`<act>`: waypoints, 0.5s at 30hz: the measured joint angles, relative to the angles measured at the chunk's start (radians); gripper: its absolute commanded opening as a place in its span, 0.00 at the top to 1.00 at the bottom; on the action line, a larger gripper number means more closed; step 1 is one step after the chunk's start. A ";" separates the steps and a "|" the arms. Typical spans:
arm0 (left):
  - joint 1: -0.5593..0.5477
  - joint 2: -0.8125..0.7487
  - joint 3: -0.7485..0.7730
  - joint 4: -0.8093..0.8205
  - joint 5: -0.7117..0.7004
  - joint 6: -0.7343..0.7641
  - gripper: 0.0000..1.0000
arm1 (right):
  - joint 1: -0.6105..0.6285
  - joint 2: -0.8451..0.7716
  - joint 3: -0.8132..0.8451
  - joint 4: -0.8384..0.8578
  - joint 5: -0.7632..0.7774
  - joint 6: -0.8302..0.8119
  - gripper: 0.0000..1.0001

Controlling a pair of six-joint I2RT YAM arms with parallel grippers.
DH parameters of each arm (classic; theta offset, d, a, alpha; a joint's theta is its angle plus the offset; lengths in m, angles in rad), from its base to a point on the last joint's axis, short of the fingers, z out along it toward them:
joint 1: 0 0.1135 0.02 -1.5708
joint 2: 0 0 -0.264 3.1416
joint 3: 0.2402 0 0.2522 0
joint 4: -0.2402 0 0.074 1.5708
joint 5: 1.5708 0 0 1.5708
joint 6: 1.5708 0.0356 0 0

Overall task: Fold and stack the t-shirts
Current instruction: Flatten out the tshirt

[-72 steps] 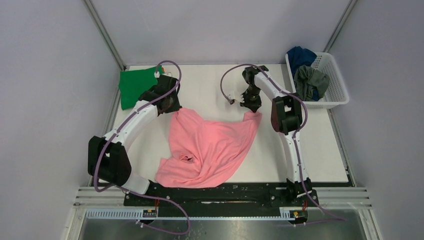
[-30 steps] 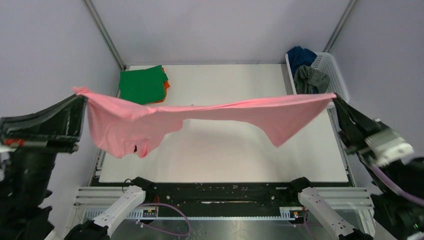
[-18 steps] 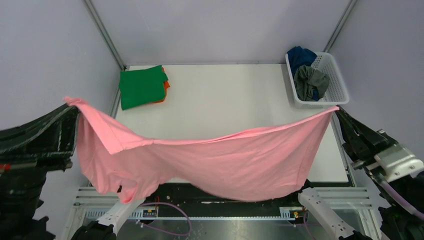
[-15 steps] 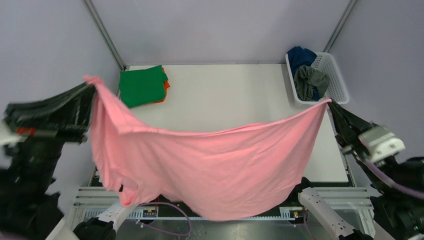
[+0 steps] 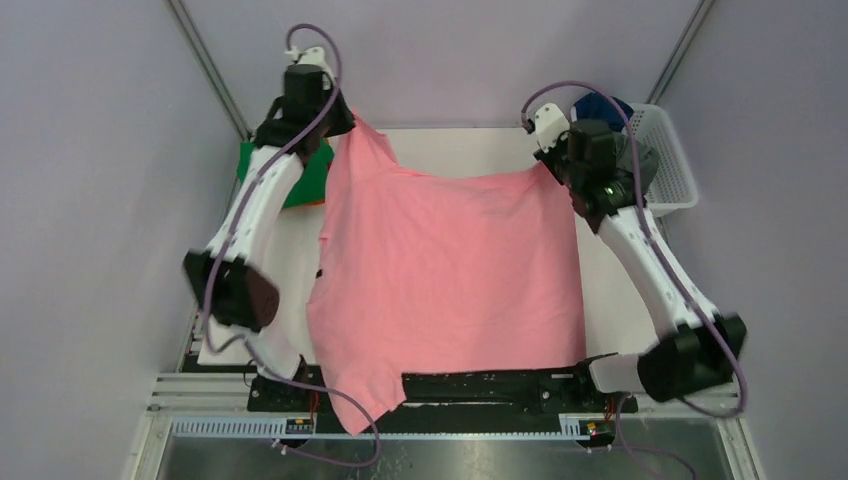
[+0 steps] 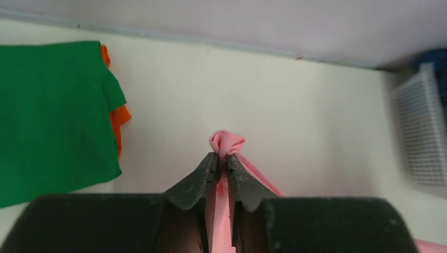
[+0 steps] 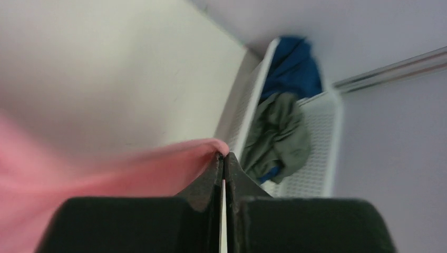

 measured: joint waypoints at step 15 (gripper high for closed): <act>0.000 0.675 0.316 -0.139 -0.073 0.011 0.01 | -0.056 0.650 0.222 0.080 0.071 0.268 0.00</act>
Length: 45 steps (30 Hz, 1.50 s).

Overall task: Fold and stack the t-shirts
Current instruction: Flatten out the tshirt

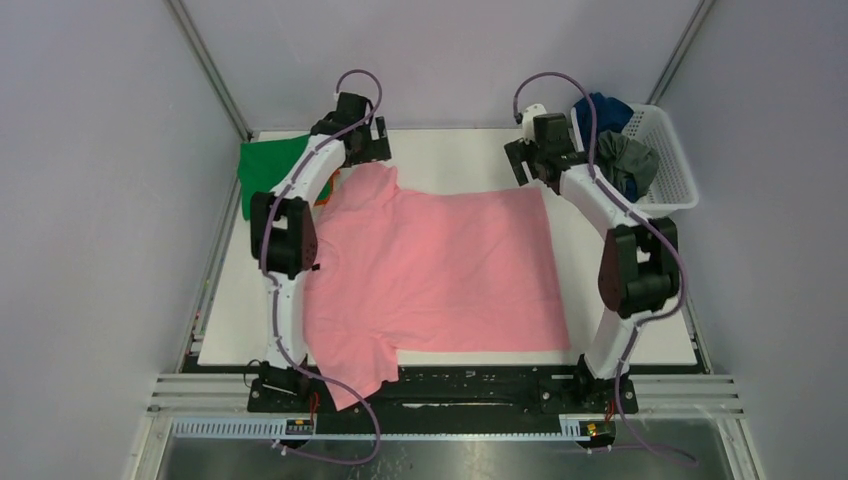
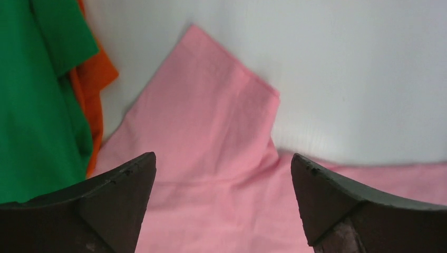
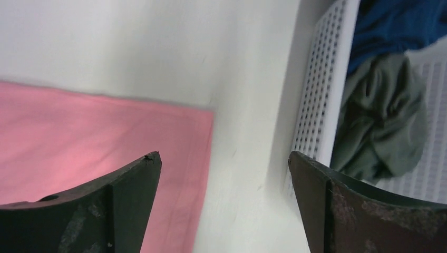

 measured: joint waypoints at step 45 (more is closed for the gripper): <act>-0.132 -0.184 -0.595 0.280 0.327 -0.356 0.01 | -0.084 -0.002 -0.336 -0.026 -0.568 0.924 0.00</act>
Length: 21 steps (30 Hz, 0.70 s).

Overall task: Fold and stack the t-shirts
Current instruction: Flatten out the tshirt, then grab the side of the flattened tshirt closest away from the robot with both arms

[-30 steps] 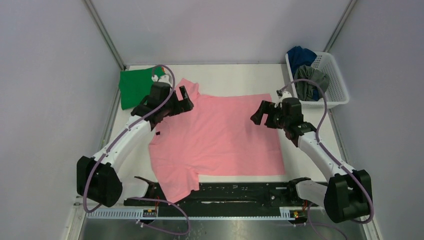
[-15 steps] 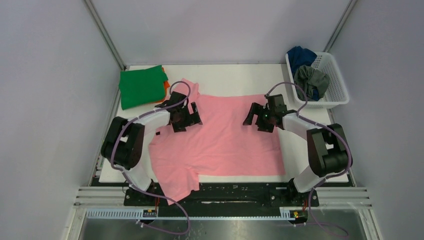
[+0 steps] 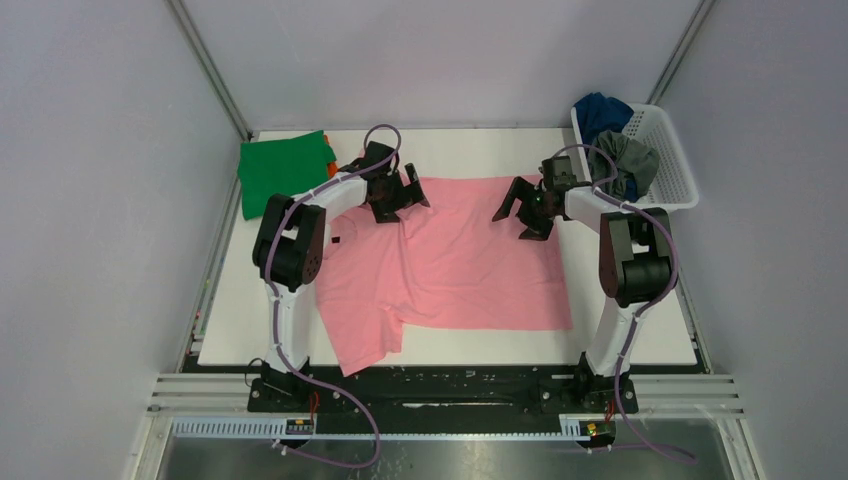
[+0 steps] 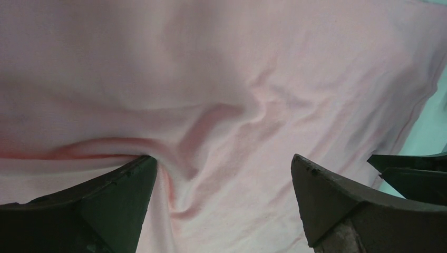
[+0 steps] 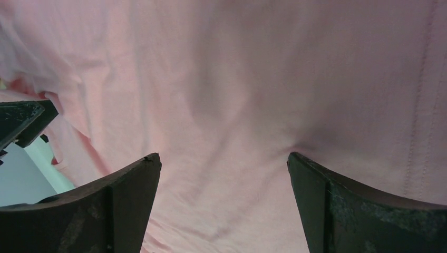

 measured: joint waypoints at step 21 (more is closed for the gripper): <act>-0.036 -0.615 -0.224 -0.092 -0.183 0.045 0.01 | -0.063 -0.531 -0.029 -0.262 0.281 -0.036 0.01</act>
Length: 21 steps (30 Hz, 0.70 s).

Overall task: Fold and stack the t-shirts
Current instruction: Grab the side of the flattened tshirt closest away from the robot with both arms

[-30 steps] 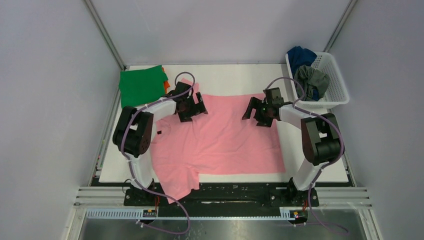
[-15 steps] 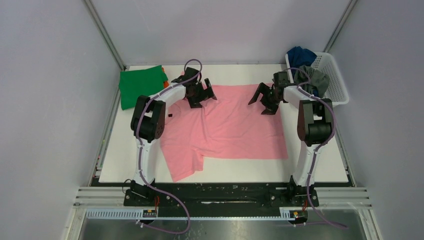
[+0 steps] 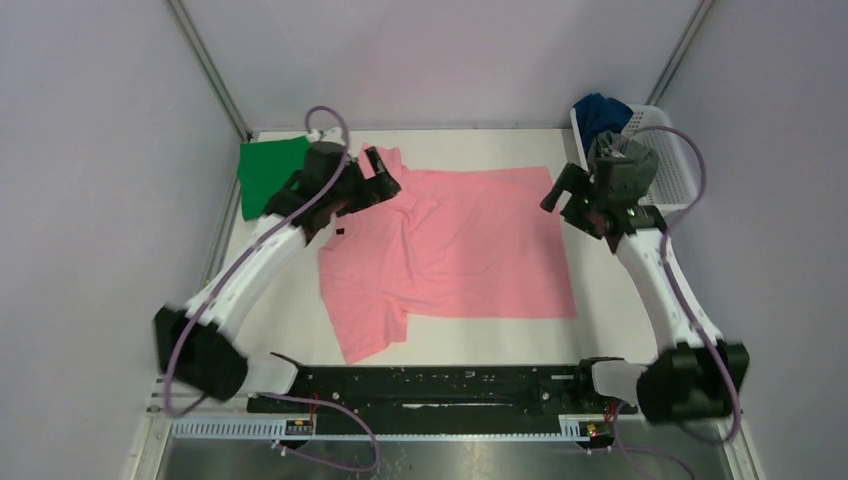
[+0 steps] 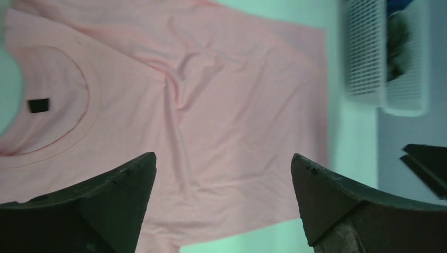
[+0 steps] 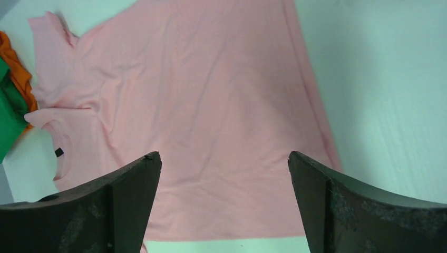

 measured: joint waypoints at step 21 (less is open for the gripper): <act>-0.304 -0.839 -0.841 -0.375 -0.156 -0.388 0.20 | 0.000 -0.733 -0.583 0.014 0.192 0.028 0.00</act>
